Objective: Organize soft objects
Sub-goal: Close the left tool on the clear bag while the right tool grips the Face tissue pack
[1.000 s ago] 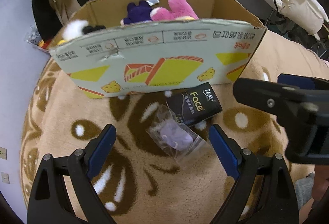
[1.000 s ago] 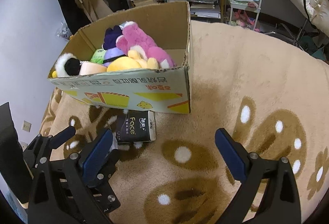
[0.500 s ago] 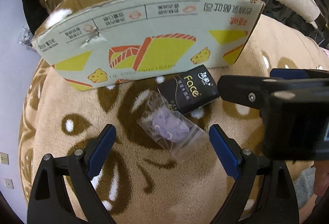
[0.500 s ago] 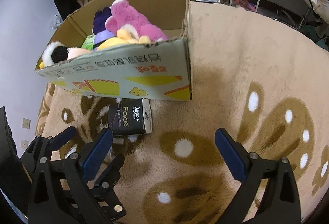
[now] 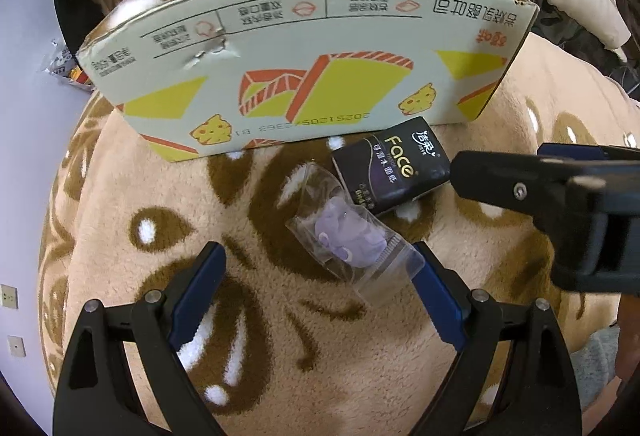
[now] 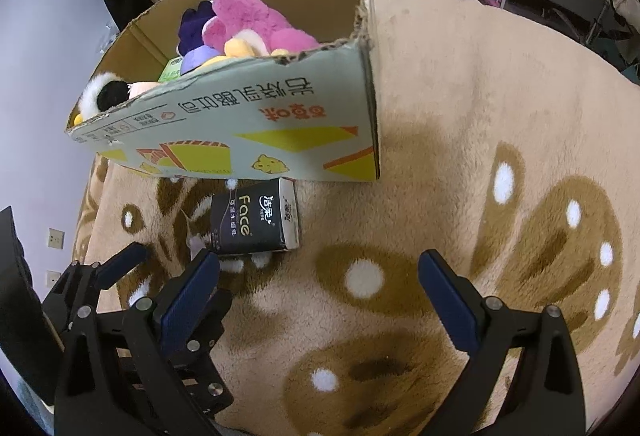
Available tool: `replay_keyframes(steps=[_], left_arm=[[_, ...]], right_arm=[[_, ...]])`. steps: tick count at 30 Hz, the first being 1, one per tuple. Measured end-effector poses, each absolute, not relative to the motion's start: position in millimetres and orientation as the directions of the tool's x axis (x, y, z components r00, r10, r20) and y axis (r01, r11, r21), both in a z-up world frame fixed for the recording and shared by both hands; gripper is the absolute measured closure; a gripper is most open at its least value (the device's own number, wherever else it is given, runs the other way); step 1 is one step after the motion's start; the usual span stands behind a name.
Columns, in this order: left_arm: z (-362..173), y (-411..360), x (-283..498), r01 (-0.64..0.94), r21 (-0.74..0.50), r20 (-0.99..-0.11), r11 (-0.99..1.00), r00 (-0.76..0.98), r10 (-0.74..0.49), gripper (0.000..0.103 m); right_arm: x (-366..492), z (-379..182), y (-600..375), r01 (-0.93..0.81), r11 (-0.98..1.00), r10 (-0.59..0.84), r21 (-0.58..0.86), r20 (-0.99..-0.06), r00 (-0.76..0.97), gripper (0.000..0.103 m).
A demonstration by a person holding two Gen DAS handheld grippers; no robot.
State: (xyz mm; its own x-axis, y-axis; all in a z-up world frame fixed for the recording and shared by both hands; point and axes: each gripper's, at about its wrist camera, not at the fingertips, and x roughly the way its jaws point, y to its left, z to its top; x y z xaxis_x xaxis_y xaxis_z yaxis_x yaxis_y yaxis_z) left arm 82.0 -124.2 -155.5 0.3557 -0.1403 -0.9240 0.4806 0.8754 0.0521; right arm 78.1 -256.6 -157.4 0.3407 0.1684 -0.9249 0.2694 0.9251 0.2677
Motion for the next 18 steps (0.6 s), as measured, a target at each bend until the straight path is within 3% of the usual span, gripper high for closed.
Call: replay_keyframes(steps=[2, 4, 7, 9, 12, 18], left_arm=[[-153, -121, 80, 0.473, 0.044, -0.922, 0.880, 0.358, -0.147, 0.013], [-153, -113, 85, 0.457, 0.023, -0.921, 0.889, 0.356, -0.159, 0.022], [-153, -103, 90, 0.427, -0.027, -0.924, 0.904, 0.335, -0.186, 0.039], [-157, -97, 95, 0.408, -0.047, -0.927, 0.912, 0.323, -0.192, 0.058], [-160, -87, 102, 0.393, -0.082, -0.929, 0.916, 0.301, -0.213, 0.074], [-156, -80, 104, 0.388, -0.139, -0.922, 0.911, 0.285, -0.262, 0.084]], right_arm=[[79, -156, -256, 0.259, 0.923, 0.183, 0.283, -0.918, 0.352, 0.001], [79, -156, -257, 0.253, 0.914, 0.216, 0.317, -0.908, 0.358, 0.009], [81, -159, -256, 0.256, 0.903, 0.244, 0.345, -0.902, 0.356, 0.011], [82, -159, -254, 0.251, 0.907, 0.238, 0.339, -0.903, 0.357, 0.013], [85, -158, -249, 0.236, 0.912, 0.234, 0.334, -0.900, 0.368, 0.016], [97, -161, -232, 0.178, 0.934, 0.227, 0.309, -0.901, 0.370, 0.016]])
